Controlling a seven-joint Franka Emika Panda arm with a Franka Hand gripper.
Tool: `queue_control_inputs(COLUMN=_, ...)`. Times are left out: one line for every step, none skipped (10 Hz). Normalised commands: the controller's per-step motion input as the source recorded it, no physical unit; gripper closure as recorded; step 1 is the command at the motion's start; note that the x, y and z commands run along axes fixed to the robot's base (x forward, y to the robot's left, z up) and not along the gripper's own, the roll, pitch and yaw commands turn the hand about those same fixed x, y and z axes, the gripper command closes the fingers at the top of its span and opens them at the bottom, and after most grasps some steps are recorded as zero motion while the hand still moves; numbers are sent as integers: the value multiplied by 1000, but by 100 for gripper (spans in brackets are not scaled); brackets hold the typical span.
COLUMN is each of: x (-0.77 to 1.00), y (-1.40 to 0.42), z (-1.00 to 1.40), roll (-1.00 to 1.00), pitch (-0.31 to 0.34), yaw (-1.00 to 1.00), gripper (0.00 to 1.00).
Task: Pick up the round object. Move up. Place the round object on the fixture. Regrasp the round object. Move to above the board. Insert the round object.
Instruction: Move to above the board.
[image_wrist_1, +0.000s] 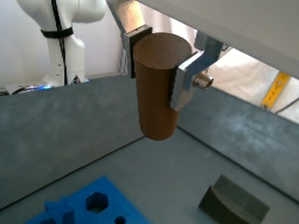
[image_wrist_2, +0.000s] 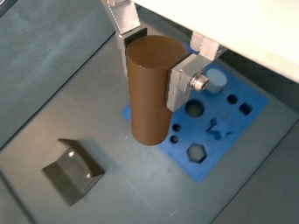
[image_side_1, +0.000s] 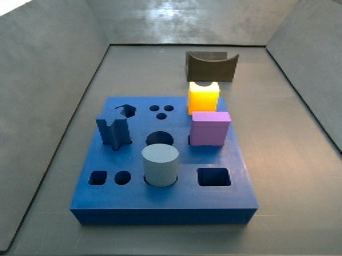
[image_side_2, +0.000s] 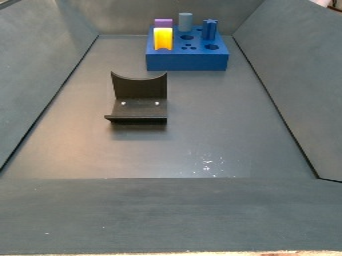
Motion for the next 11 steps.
queue_control_inputs(x=-92, y=51, z=-2, roll=-1000, pitch=-264, yaw=-28, gripper=100)
queue_control_inputs(x=-85, y=54, z=0, roll=-1000, pitch=-275, yaw=-33, gripper=100)
queue_control_inputs(x=-78, y=50, z=-2, roll=-1000, pitch=-287, yaw=-39, gripper=100)
queue_control_inputs(x=-74, y=50, z=-2, roll=-1000, pitch=-292, yaw=-43, gripper=100)
queue_control_inputs(x=-70, y=48, z=-1, roll=-1000, pitch=-302, yaw=-49, gripper=100)
queue_control_inputs(x=-68, y=44, z=-4, roll=-1000, pitch=-313, yaw=-49, gripper=100)
queue_control_inputs(x=-67, y=42, z=-2, roll=-1000, pitch=-325, yaw=-50, gripper=100)
queue_control_inputs(x=-67, y=44, z=-3, roll=-910, pitch=-315, yaw=-25, gripper=100)
queue_control_inputs(x=-63, y=38, z=-3, roll=-701, pitch=-264, yaw=-24, gripper=100)
queue_control_inputs(x=-63, y=37, z=-2, roll=-570, pitch=-224, yaw=-7, gripper=100)
queue_control_inputs(x=-51, y=28, z=-3, roll=-361, pitch=-155, yaw=-20, gripper=100)
